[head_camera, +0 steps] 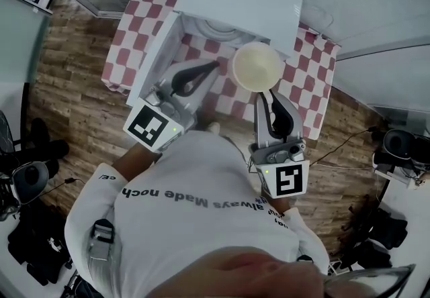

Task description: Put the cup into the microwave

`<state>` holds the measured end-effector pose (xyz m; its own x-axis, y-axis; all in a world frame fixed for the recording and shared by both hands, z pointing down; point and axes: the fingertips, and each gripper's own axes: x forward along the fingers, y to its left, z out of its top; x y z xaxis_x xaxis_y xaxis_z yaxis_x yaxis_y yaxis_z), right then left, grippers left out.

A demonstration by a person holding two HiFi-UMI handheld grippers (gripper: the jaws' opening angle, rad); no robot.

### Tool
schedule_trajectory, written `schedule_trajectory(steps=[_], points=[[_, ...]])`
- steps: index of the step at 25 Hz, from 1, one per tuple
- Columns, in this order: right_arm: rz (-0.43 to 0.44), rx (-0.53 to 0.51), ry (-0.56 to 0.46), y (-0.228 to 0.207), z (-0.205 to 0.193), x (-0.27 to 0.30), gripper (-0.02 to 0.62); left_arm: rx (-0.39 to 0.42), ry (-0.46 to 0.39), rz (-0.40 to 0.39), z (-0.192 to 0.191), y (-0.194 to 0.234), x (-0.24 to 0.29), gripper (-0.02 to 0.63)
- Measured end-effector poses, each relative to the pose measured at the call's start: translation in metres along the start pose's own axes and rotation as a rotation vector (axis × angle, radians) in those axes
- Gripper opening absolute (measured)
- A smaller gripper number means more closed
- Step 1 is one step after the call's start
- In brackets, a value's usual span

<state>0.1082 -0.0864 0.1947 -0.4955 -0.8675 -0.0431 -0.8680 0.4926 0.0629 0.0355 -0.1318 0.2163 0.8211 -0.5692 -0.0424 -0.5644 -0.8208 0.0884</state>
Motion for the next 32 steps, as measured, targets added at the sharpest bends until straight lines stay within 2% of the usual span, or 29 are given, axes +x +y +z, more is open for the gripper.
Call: schedule_trajectory(steps=[7,11,23,28,32], points=[[0.019,-0.027,0.024,0.004,-0.007,0.008,0.041,-0.001,0.004,-0.014,-0.001,0.013,0.003,0.003],[-0.009,0.007,0.024,0.0,-0.016,0.014,0.041,-0.007,0.019,-0.02,-0.012,0.019,0.006,0.003],[-0.006,0.012,0.102,0.001,-0.088,0.024,0.041,-0.066,0.065,-0.009,-0.078,0.04,0.009,0.003],[-0.042,0.031,0.133,-0.004,-0.125,0.033,0.041,-0.072,0.097,0.012,-0.117,0.053,0.01,0.003],[-0.062,0.049,0.143,-0.005,-0.148,0.042,0.04,-0.08,0.097,0.027,-0.134,0.06,0.011,0.003]])
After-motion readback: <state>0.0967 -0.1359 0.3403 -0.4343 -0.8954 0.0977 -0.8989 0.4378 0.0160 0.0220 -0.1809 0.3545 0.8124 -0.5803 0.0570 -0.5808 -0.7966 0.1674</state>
